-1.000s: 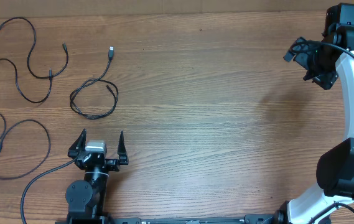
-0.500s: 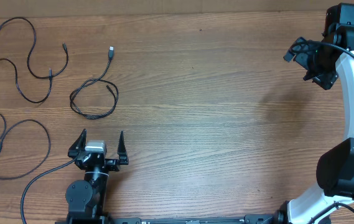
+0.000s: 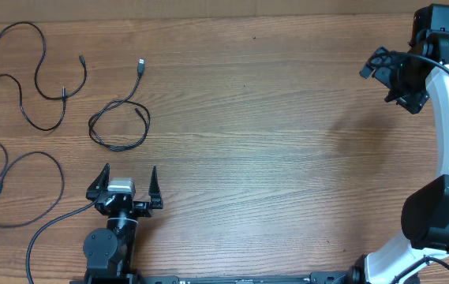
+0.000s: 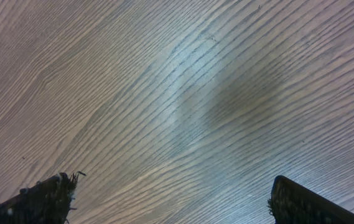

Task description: Untangle cables

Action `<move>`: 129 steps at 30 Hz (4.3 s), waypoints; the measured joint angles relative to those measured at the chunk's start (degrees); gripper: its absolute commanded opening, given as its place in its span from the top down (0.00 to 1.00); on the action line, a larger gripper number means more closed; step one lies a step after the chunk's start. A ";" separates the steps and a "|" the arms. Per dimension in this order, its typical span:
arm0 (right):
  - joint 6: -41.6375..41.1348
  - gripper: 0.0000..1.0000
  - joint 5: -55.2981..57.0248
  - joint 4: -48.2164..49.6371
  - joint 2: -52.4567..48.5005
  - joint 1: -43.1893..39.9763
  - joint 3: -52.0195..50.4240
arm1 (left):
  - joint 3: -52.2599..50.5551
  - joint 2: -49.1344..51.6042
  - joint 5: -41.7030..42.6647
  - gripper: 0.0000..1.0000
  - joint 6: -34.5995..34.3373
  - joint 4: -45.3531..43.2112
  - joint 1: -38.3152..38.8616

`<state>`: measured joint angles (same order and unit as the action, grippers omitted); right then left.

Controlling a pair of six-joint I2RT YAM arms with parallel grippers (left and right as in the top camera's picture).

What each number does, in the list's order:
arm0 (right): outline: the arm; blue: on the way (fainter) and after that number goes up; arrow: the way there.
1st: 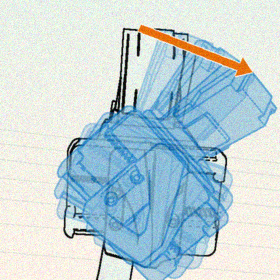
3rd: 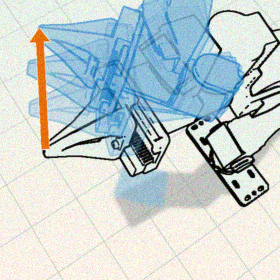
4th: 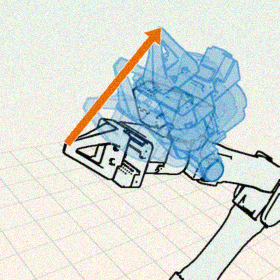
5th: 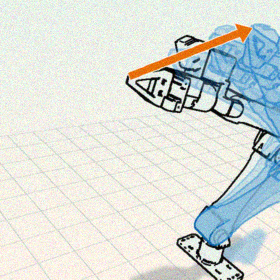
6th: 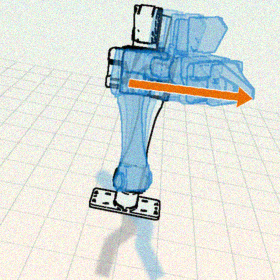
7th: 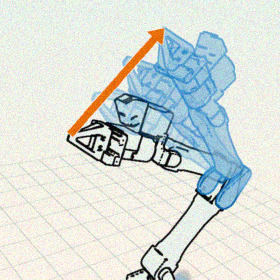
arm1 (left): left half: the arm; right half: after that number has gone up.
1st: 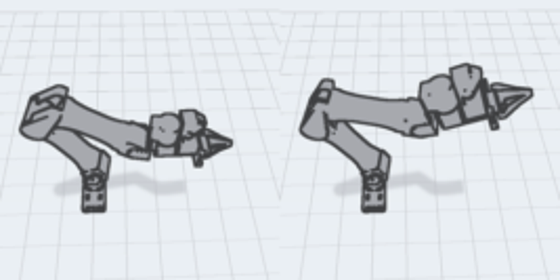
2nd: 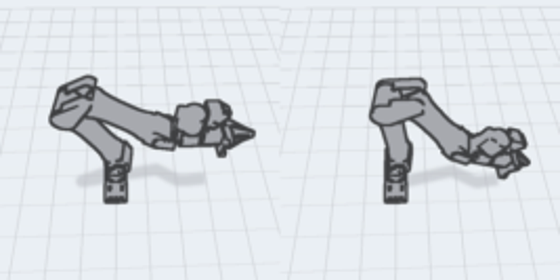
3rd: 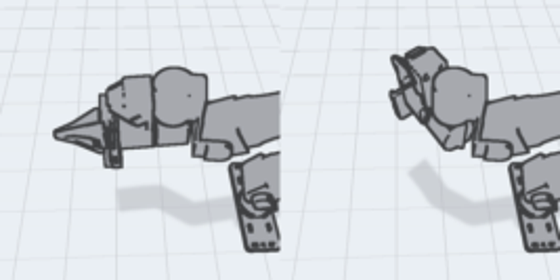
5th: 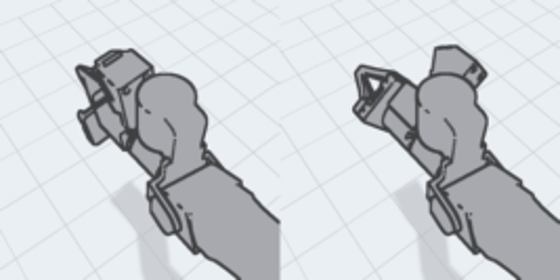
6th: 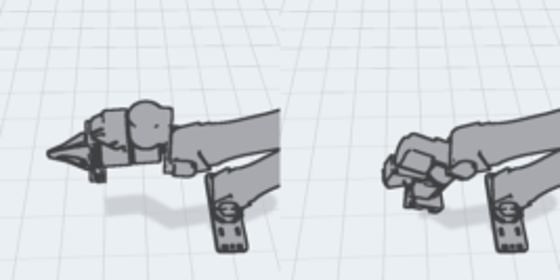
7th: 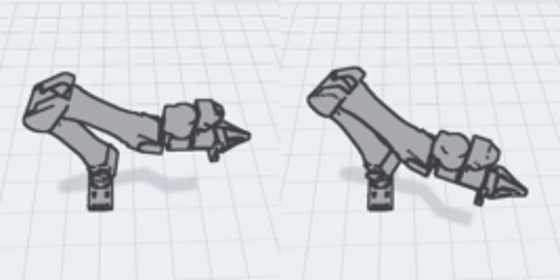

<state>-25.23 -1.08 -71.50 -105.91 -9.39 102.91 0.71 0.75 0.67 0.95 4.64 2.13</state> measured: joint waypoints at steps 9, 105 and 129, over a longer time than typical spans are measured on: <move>0.00 0.00 -0.02 -0.02 0.00 0.00 0.00 | 0.02 0.00 0.00 0.00 0.00 0.00 0.00; 7.50 0.00 1.57 66.90 105.07 6.43 -99.43 | -0.04 0.00 0.00 0.00 -0.61 -0.09 0.00; 20.90 0.00 -1.11 66.38 105.07 5.73 -101.85 | -0.04 0.00 0.00 0.00 -0.61 -0.07 0.00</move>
<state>-4.34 -2.20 -5.13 -0.84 -3.66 1.06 0.67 0.75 0.67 0.34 4.58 2.13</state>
